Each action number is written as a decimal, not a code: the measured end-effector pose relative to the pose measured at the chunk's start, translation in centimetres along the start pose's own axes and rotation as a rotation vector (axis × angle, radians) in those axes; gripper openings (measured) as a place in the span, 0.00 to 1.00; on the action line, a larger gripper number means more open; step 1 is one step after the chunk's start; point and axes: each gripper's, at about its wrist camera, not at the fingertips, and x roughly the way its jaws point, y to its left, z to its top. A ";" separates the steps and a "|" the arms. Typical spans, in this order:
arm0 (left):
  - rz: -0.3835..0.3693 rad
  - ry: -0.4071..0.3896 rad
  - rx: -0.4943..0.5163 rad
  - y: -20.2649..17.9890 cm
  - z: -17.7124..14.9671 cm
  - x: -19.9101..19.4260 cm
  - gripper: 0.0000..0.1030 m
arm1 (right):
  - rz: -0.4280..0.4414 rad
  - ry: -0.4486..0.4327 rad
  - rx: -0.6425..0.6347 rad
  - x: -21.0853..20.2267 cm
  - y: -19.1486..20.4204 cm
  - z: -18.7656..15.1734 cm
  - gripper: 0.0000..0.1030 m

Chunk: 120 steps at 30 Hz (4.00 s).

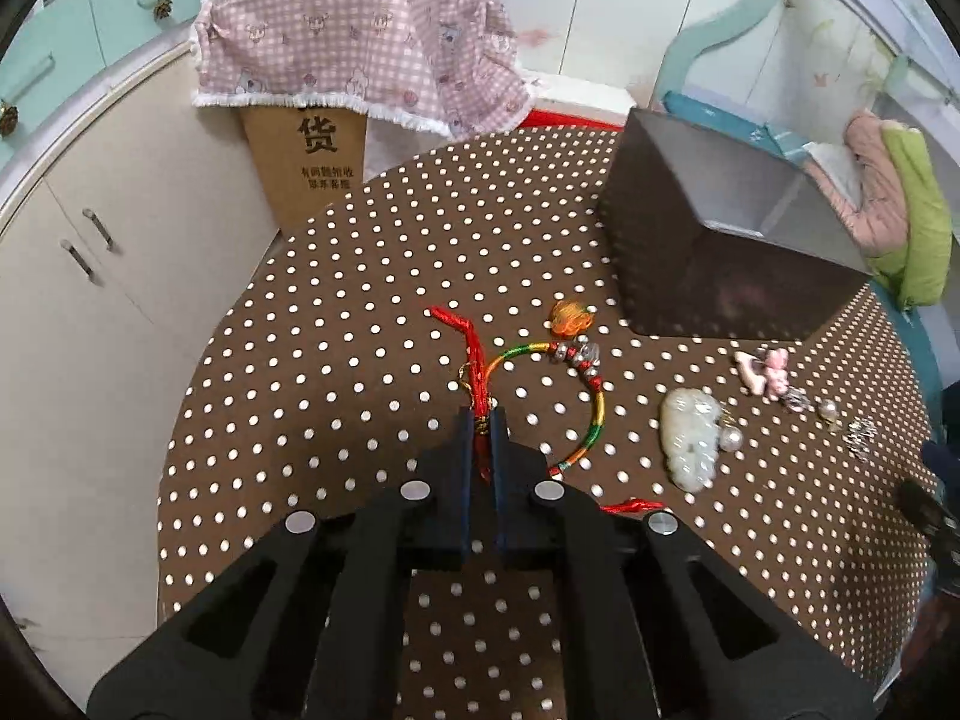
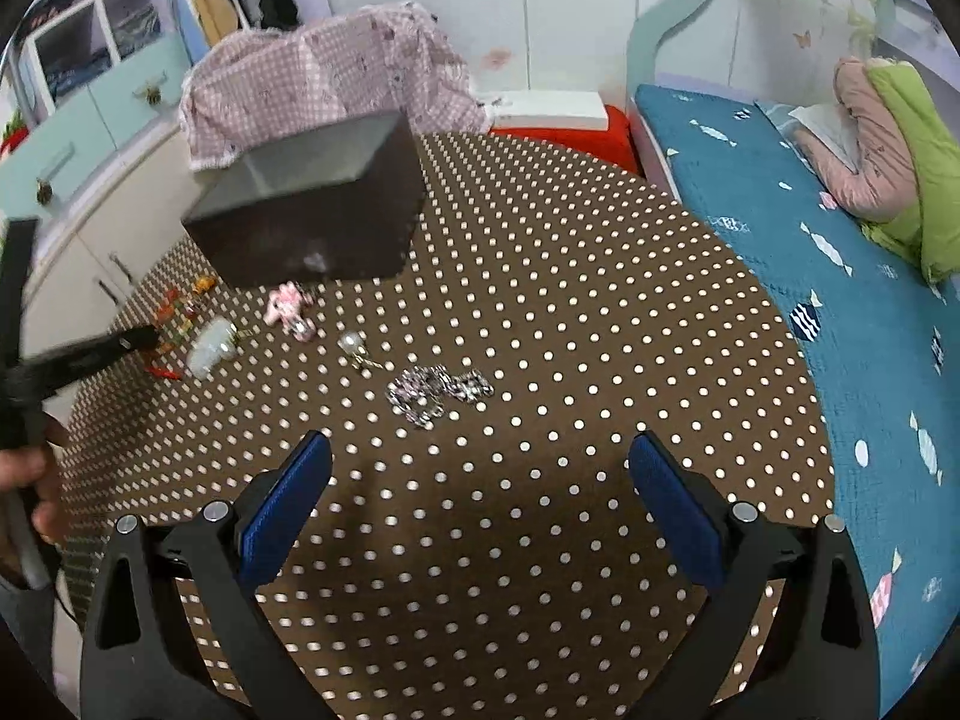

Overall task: Organize jewelry
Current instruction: 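Grasp the red string bracelet with the left tool while the right tool grasps the silver chain, then carry both items into the grey box and open both tools, then withdraw both tools back over the table, then grasp the white jade pendant with the left tool while the right tool grasps a pearl earring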

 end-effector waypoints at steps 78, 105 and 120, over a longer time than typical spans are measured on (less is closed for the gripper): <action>-0.060 -0.338 0.062 -4.9 7.3 -12.4 0.93 | 0.093 -0.209 0.044 -4.3 2.3 11.5 0.93; 0.038 -0.204 0.113 -4.8 -3.7 -8.3 0.93 | 0.032 -0.087 -0.039 -3.3 3.6 2.0 0.94; 0.032 -0.049 0.180 -5.9 -1.9 0.5 0.92 | 0.041 -0.028 -0.080 0.4 4.1 2.3 0.92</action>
